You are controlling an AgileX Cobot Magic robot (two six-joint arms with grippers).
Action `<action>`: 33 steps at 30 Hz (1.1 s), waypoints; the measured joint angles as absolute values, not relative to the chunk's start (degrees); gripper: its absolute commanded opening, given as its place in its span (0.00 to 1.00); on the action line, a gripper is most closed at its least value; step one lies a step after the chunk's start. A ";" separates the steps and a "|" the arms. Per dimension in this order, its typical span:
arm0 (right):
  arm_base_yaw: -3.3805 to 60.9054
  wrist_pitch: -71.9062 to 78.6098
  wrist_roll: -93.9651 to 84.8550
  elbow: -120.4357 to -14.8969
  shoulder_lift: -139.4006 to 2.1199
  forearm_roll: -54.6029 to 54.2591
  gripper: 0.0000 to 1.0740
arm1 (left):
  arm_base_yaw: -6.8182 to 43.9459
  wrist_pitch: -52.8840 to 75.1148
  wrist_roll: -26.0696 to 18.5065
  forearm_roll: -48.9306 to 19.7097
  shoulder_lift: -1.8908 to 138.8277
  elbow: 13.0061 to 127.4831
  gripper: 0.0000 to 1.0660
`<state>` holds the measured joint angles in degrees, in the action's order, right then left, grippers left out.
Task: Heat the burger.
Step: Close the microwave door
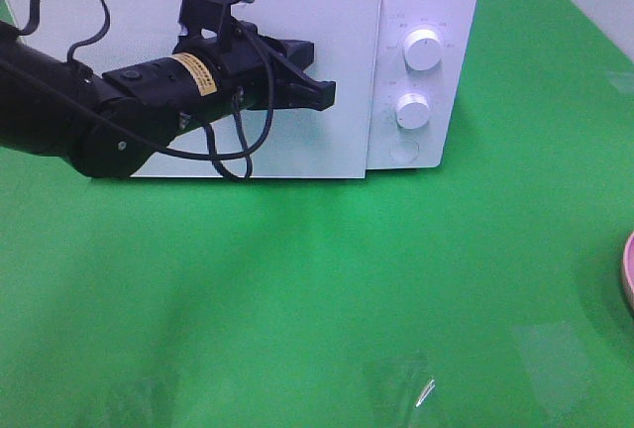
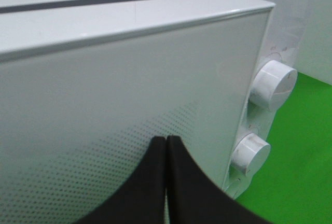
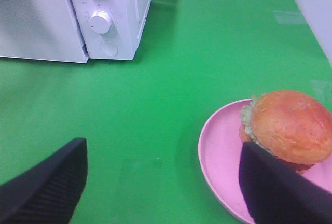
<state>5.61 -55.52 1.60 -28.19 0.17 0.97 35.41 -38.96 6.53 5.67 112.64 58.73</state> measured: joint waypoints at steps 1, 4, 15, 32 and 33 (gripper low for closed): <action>5.61 -55.52 1.60 -28.19 0.17 0.97 0.71 | 35.75 -38.67 6.53 5.67 113.27 59.59 0.00; 5.61 -55.52 1.60 -28.19 0.17 0.97 0.71 | 36.10 -37.53 6.53 5.44 114.82 62.28 0.00; 5.61 -55.52 1.60 -28.19 0.17 0.97 0.71 | 36.84 -35.52 6.47 6.19 117.46 67.27 0.00; 5.61 -55.52 1.60 -28.19 0.17 0.97 0.71 | 38.50 -15.13 7.85 1.15 111.78 68.24 0.30; 5.61 -55.52 1.60 -28.19 0.17 0.97 0.71 | 38.50 -15.13 7.85 1.15 111.78 68.24 0.30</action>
